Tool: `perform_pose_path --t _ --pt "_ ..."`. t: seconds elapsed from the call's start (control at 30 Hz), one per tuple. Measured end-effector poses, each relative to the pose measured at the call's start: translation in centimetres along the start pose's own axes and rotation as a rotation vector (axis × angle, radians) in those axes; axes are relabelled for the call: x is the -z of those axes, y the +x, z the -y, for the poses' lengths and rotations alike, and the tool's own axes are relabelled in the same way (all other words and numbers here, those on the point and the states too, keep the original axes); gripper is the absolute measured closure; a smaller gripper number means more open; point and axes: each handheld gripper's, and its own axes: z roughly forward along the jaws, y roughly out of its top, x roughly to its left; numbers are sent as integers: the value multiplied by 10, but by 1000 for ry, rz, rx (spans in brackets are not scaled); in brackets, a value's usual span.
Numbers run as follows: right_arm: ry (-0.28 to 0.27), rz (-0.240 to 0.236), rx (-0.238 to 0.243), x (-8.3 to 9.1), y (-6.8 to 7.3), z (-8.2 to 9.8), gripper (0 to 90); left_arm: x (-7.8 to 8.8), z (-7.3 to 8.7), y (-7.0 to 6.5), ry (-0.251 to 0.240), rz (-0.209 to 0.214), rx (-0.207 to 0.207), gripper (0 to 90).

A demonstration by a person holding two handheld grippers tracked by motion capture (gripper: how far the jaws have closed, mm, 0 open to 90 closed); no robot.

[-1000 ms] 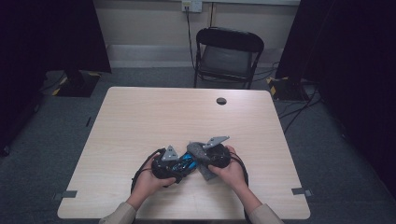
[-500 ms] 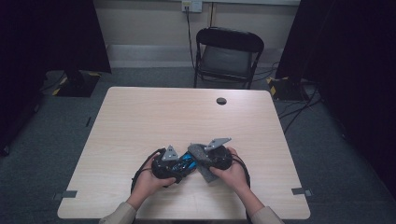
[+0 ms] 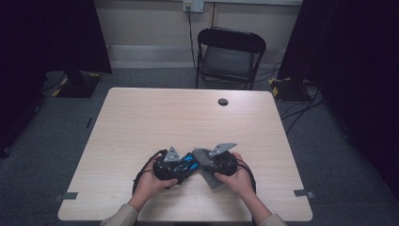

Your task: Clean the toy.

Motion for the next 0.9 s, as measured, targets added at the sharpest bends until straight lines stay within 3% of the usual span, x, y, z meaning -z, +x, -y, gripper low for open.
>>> perform_pose_path --t 0.9 --pt "-11 -15 -9 9 2 12 685 -1 -6 0 -21 -7 13 277"
